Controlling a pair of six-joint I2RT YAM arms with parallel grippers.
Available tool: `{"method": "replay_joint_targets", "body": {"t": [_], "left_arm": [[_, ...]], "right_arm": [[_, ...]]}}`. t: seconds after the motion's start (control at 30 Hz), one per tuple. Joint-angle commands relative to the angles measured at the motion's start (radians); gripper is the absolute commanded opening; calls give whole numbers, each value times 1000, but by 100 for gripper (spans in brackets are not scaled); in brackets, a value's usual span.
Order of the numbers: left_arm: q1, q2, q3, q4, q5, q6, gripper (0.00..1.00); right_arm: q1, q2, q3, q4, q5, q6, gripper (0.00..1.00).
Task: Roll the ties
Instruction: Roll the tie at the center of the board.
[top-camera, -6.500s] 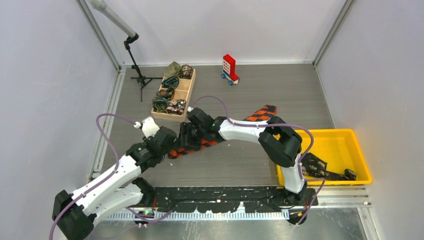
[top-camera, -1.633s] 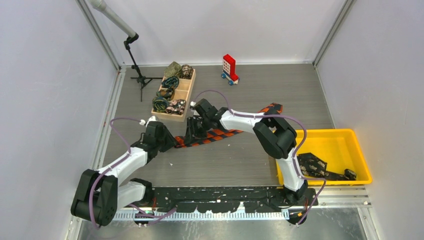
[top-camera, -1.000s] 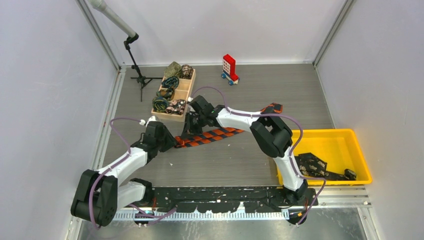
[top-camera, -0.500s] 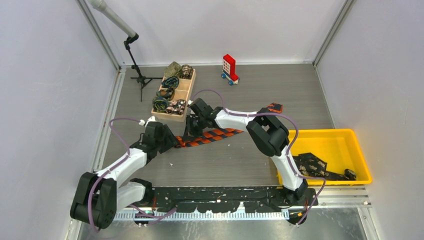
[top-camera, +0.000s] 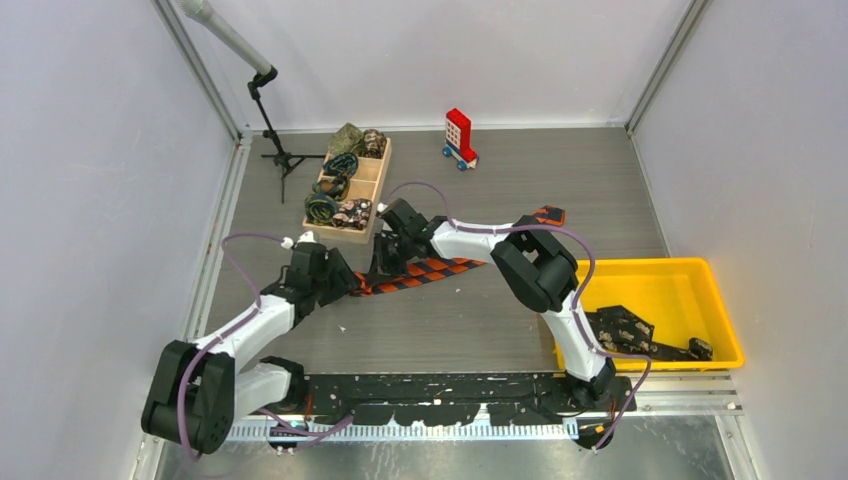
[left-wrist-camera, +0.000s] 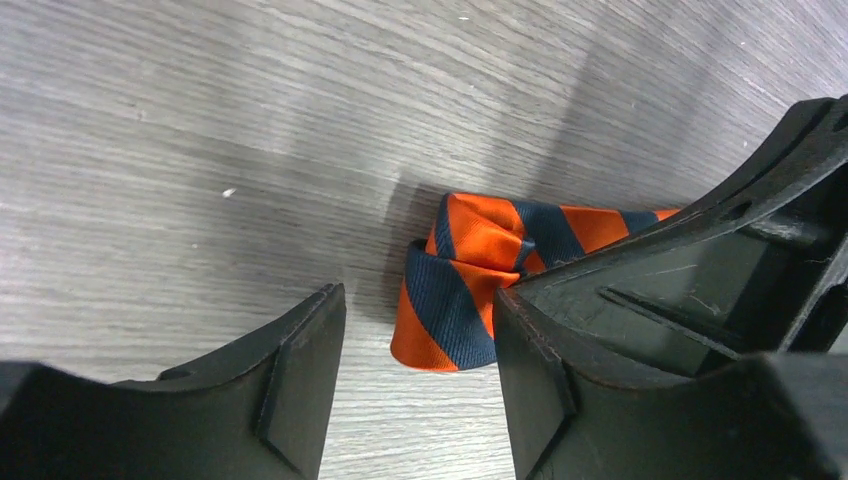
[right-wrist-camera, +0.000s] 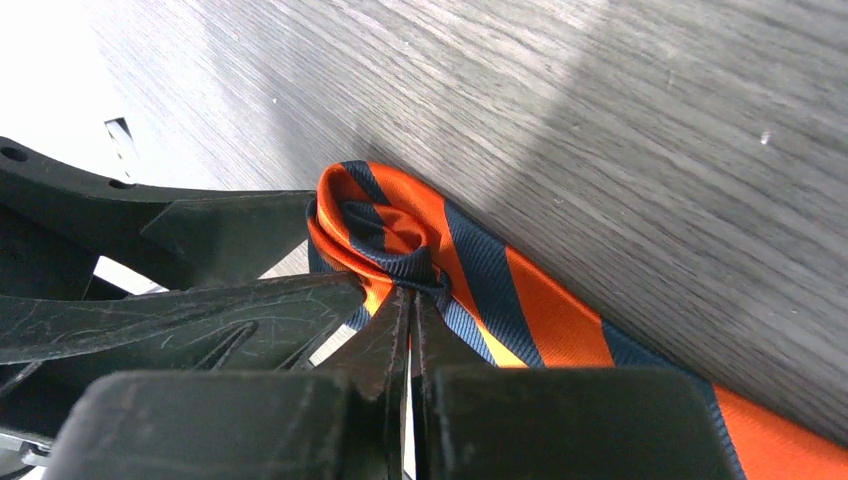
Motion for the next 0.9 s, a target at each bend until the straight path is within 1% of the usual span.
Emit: {"method": "replay_joint_targets", "body": {"t": [0.0,0.13,0.33,0.53,0.73,0.8,0.87], "left_arm": [[4,47,16,83,61,40,58],[4,97,25,120,94,45,54],[4,156,25,177,108,52,45],[6,193,15,217,132,52,29],[5,134,10,174,108,53,11],[4,111,17,137,86,56,7],[2,87,29,89,59,60,2]], "right_arm": [[-5,21,-19,13,7,-25,4],[-10,26,-25,18,4,-25,4],[-18,28,-41,30,0,-24,4],[-22,35,-43,37,-3,-21,4],[-22,20,-24,36,-13,-14,4],[-23,-4,-15,28,-13,-15,6],[-26,-32,-8,8,-8,-27,11]]}}
